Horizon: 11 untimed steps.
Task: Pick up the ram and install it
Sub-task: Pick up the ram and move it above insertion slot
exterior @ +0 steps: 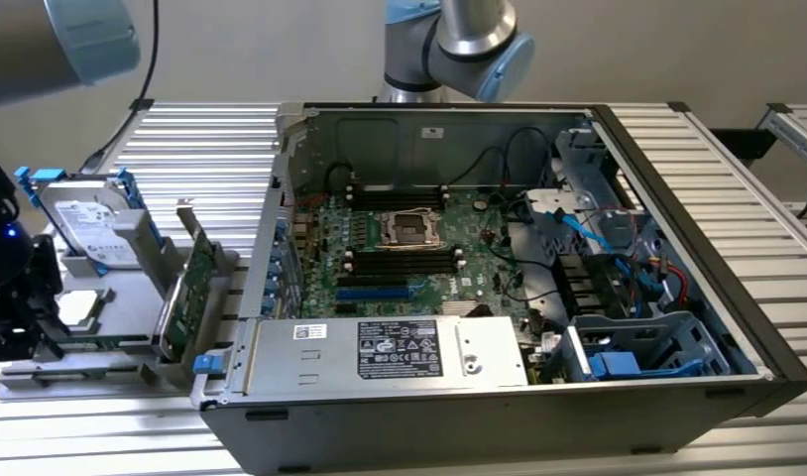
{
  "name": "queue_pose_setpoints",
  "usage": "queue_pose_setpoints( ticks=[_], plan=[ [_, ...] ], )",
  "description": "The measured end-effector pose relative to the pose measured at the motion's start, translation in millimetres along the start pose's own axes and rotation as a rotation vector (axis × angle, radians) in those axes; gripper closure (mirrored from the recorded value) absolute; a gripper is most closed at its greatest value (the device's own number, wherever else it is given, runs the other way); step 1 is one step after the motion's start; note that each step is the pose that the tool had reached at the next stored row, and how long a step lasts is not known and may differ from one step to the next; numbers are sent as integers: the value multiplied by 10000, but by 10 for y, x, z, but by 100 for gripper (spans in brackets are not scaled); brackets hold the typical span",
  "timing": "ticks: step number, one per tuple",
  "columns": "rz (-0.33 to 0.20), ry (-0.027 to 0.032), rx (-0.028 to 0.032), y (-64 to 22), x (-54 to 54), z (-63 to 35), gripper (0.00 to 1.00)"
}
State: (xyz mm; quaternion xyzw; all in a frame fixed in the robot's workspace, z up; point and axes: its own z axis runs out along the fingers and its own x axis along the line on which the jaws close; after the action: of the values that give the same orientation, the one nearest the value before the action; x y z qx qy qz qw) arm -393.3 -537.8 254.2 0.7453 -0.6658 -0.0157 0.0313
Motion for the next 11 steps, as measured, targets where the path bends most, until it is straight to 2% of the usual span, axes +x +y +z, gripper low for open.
queue_pose_setpoints(
  ticks=[11],
  plan=[
    [-13,-15,3,-14,-4,200,70]
  ],
)
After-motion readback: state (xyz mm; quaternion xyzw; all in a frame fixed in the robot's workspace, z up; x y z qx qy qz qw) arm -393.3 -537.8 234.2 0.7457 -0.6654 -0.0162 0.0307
